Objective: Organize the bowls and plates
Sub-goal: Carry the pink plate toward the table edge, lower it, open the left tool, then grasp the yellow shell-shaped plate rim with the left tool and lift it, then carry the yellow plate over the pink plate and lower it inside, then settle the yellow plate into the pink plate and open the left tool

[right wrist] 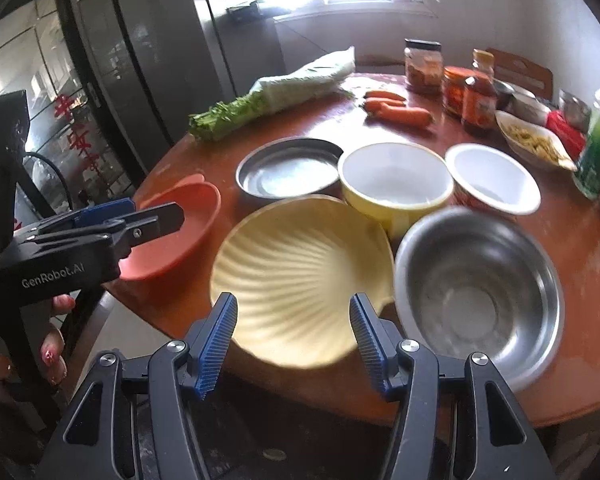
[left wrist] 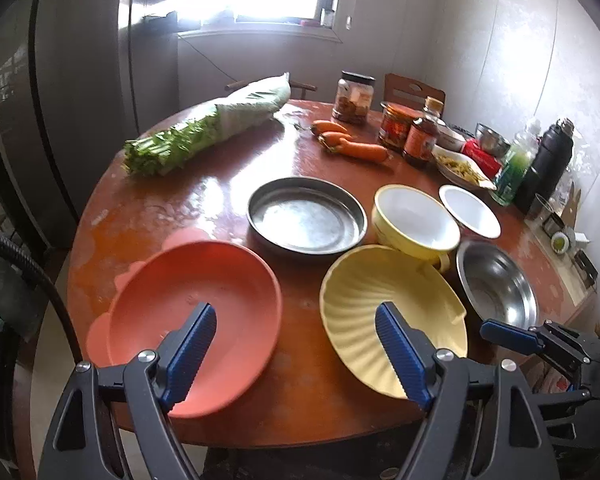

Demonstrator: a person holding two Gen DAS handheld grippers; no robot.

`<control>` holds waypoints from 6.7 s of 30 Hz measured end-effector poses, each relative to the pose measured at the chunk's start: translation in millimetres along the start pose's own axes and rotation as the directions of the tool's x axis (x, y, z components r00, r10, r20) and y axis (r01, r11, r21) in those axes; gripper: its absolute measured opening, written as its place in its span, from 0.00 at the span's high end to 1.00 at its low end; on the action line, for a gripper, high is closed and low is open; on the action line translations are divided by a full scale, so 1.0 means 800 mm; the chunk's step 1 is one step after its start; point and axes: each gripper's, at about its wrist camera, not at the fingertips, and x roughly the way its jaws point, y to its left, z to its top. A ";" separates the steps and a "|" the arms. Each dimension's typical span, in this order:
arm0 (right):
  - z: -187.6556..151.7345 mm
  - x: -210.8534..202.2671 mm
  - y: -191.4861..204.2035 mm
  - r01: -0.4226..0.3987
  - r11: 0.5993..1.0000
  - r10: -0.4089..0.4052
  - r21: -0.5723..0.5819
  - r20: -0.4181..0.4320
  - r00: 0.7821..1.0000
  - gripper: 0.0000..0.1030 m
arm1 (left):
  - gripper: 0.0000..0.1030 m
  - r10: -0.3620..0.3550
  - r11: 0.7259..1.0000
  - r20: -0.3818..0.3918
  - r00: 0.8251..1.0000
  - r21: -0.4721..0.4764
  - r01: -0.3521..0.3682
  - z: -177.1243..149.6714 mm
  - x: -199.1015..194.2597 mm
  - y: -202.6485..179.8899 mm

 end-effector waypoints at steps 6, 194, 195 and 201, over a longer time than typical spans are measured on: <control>-0.019 -0.004 -0.014 0.006 0.999 -0.006 0.037 -0.008 1.000 0.41 | 0.21 -0.026 0.999 -0.029 0.999 0.018 0.027 -0.015 0.008 -0.019; 0.090 0.141 0.128 0.017 0.949 -0.023 -0.314 -0.014 1.000 0.52 | 0.44 0.058 0.987 -0.009 0.998 -0.147 -0.058 -0.025 -0.018 0.091; 0.092 0.138 0.124 0.022 0.951 -0.026 -0.308 -0.009 1.000 0.52 | 0.44 0.054 0.988 -0.009 0.998 -0.142 -0.055 -0.025 -0.017 0.088; 0.100 0.125 0.097 0.045 0.960 -0.043 -0.276 0.013 0.999 0.52 | 0.44 0.015 0.995 -0.025 1.000 -0.103 -0.017 -0.017 -0.001 0.059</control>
